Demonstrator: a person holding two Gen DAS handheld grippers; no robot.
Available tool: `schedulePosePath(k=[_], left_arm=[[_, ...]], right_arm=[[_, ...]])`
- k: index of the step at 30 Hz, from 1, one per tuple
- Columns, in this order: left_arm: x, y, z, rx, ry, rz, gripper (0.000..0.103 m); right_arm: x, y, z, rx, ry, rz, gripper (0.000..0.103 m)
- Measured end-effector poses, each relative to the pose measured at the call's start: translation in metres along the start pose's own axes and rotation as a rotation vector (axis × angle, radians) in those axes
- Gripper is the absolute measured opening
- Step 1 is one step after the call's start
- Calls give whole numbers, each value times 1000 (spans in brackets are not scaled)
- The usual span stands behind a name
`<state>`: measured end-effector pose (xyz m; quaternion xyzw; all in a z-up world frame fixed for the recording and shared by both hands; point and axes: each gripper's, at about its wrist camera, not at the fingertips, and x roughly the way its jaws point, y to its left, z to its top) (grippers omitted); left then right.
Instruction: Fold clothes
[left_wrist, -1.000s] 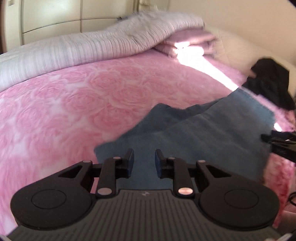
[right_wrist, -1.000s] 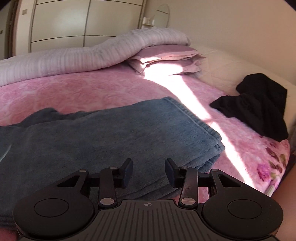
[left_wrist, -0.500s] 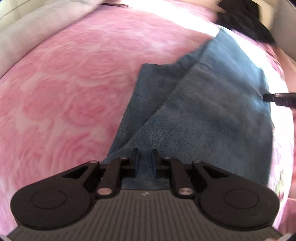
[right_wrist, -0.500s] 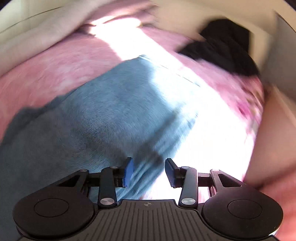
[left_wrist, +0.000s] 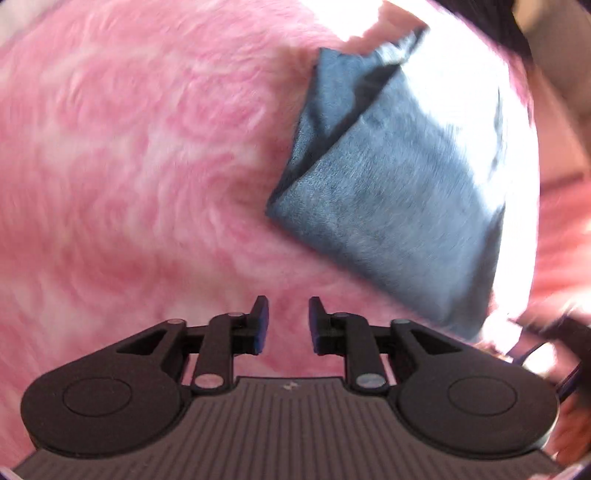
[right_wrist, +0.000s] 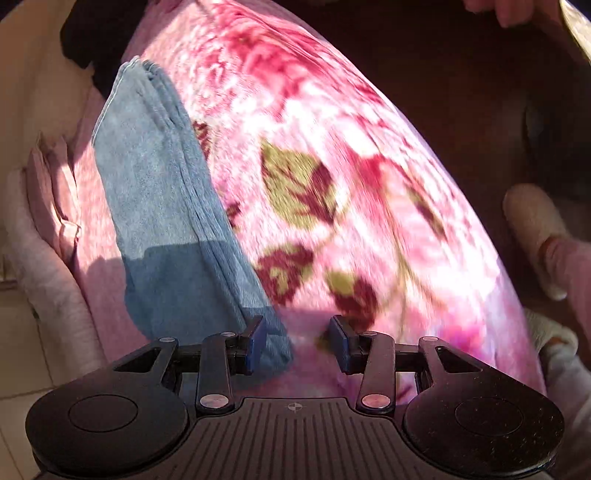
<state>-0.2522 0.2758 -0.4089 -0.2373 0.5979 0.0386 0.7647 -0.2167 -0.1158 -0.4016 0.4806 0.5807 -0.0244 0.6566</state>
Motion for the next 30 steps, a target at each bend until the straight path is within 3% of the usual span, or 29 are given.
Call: schedulePosePath(k=[3,6,15,26,30], left_arm=[[1,13,-2,-131,-14,-104,27],[5,19,-3,-210,-47,-151,27],[14,47,-12,-448,-188,-314,27],[43,60,-10,-524,-195,-399,27],[52,62,-11,-553,-217,-424,25]], right_arm=[[-2,-6,-8,83,6,52,42],[-1,-9,-12,130,-12,90,42],[21,-13,-29,138,-53,167,42],[48,-4,-29,100,-96,209,40],[50,-2,-26,52,-85,192,27]])
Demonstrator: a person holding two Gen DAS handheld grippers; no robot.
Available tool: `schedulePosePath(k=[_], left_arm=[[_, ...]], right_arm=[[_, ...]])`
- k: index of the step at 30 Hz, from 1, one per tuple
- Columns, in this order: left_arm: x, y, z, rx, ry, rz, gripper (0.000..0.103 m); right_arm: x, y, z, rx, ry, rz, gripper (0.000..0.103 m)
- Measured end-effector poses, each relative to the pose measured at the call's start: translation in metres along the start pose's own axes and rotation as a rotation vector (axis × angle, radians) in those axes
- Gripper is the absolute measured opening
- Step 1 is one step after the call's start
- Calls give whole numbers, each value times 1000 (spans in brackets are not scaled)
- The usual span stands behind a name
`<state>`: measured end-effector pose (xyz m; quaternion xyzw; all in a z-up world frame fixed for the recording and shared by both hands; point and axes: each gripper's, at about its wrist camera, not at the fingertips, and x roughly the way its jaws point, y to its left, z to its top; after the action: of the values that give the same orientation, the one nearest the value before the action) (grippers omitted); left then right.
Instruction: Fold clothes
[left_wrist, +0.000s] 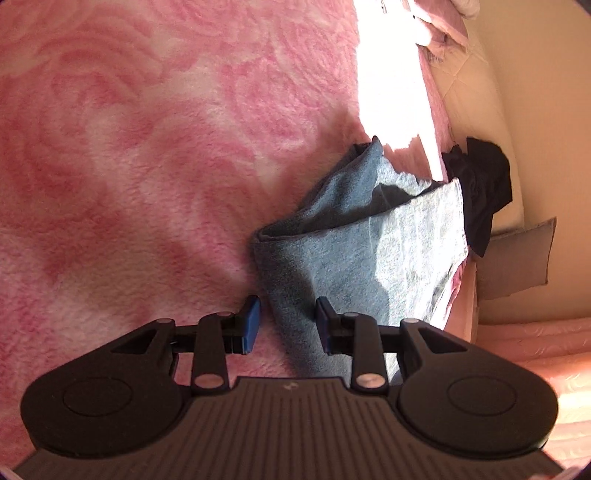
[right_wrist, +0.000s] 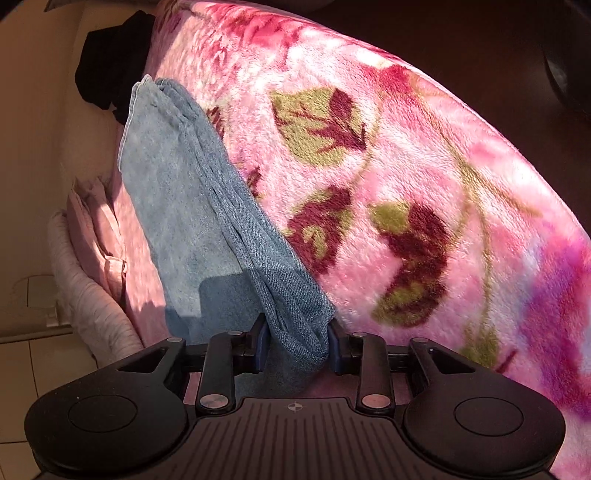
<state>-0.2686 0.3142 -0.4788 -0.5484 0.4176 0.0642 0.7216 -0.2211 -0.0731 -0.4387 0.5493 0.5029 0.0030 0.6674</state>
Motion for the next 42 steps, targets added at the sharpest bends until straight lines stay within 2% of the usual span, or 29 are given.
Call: schedulePosePath(k=[2,6,10,16,20,25,28,32,35,36,37,38,39,42], left_arm=[[2,2,1,-18,-6,-13,18],[-3,-7,0,8,-24,-14,10],[-24,-29,-3,34,-76,-52,9],[-44,-72,-2,46,-143,-103,8],[-47,-108,1,67,-191,-115,8],[-33,-158,2,77,-236,-105,8],[-20,-193,5,86,-270,-122,8],[13,-249,31,107,-296,-177,8],[48,-293,60,155,-305,-223,13],[58,-306,68,159,-309,-225,15],[64,-314,73,158,-318,-231,15],[67,-320,74,165,-334,-237,15],[67,-323,74,184,-351,-228,15],[68,-311,66,235,-353,-113,16]], right_arm=[[1,2,2,-33,13,-9,24],[-10,12,5,-55,67,-5,20],[-27,34,12,-59,122,39,19],[-36,57,33,54,219,44,18],[-31,71,56,152,309,18,17],[-18,92,96,323,406,-33,17],[-14,116,126,370,427,-19,16],[-4,160,174,415,402,51,16],[16,201,218,379,315,150,18],[25,214,233,330,293,162,23],[32,226,247,263,274,157,36],[39,238,261,198,254,152,43],[42,247,273,130,227,152,54],[41,255,292,-76,156,144,59]])
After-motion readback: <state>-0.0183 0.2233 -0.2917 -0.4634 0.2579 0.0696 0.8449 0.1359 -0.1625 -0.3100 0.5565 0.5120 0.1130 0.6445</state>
